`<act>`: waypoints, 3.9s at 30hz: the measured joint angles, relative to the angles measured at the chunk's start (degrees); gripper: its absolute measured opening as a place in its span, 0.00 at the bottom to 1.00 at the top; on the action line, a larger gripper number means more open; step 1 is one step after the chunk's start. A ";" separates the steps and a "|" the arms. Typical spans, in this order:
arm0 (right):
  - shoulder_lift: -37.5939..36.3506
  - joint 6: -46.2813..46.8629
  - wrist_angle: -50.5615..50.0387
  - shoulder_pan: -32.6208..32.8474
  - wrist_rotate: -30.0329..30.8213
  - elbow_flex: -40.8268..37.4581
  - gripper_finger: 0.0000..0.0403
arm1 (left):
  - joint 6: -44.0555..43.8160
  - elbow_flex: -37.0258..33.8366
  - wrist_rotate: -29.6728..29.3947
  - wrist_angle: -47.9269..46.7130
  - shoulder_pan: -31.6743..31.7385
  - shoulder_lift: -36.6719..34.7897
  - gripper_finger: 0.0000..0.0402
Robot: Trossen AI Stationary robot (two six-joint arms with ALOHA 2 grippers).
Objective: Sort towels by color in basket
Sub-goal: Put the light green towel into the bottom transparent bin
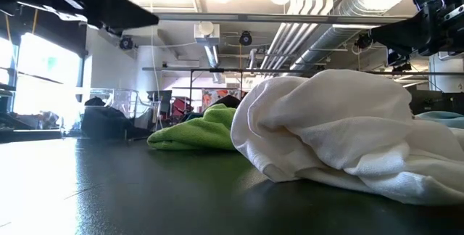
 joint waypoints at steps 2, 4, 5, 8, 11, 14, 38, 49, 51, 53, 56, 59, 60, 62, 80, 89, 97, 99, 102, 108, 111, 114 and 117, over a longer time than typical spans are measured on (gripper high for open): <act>0.00 -1.88 0.24 0.00 0.05 0.01 0.02 | 2.44 0.00 -0.02 2.88 -1.87 3.02 0.00; 0.02 -2.60 1.97 0.00 0.15 0.01 0.02 | 3.55 0.00 -0.03 4.79 -3.00 6.17 0.00; 0.02 -1.46 3.18 0.01 0.17 0.01 0.02 | 3.48 0.00 -0.02 5.93 -3.27 7.76 0.00; 0.02 6.56 7.75 -0.01 0.63 -0.01 0.02 | -0.38 0.00 0.43 8.29 -3.43 12.53 0.00; 0.00 11.59 13.16 -0.01 1.00 0.01 0.02 | -4.84 0.00 0.66 11.92 -3.38 17.41 0.01; 0.02 14.11 16.62 0.23 -1.60 -0.18 0.02 | -6.03 0.02 0.76 14.78 -3.38 22.73 0.06; 24.63 13.12 41.11 7.89 -3.57 -0.21 0.02 | -22.83 23.87 0.69 -8.58 8.06 51.69 0.59; 49.05 15.41 53.50 9.73 -3.54 6.48 0.02 | -18.52 23.70 1.39 -12.50 6.50 49.78 0.04; 54.42 11.31 53.44 9.69 -3.51 9.88 0.02 | -18.48 23.56 1.89 -13.75 5.76 47.66 0.05; 59.63 6.21 53.40 9.50 -3.45 13.61 0.03 | -18.45 23.57 1.84 -14.72 4.76 44.78 0.06; 66.41 0.52 52.16 8.98 -1.55 19.75 0.07 | -17.78 23.58 -0.13 -16.79 2.48 39.84 0.04; 71.77 -1.34 46.42 7.93 -0.60 26.41 0.15 | -14.23 23.60 -1.35 -18.34 -0.45 35.53 0.02; 73.27 -1.60 43.59 7.56 -0.61 28.57 0.19 | -12.82 23.61 -1.36 -18.33 -1.47 34.27 0.01; 76.37 -1.92 37.17 6.81 -0.55 33.05 0.27 | -10.20 23.65 -1.57 -18.13 -3.57 32.47 0.01; 106.21 -9.43 24.37 6.03 3.16 58.33 0.57 | -4.43 23.56 -12.02 -15.07 -10.95 30.36 0.02; 108.15 -10.80 23.68 8.54 11.74 60.57 0.26 | -4.25 23.56 -11.51 -13.34 -10.90 30.32 0.09; 99.95 -1.96 1.51 14.46 29.52 60.66 0.09 | 1.13 23.80 -12.21 -16.90 -10.99 29.38 0.36; 95.65 2.59 -6.71 17.92 35.11 61.56 0.10 | 2.61 23.80 -15.97 -19.74 -10.95 28.07 0.40; 90.20 13.53 -23.53 23.16 38.35 65.59 0.10 | 3.54 23.80 -22.22 -22.88 -10.93 26.23 0.43; 85.07 52.56 -62.27 33.28 21.99 79.46 0.09 | 4.59 23.76 -25.73 -26.45 -10.93 23.95 0.43; 85.08 74.58 -74.13 39.51 11.74 83.45 0.09 | 4.49 23.76 -25.73 -27.59 -10.93 23.94 0.43; 85.15 93.16 -77.75 45.79 3.92 83.75 0.09 | 2.90 23.74 -25.55 -28.68 -10.93 23.94 0.43; 85.91 107.64 -77.98 50.73 -0.02 81.58 0.09 | 1.53 23.74 -25.44 -29.53 -10.91 23.95 0.43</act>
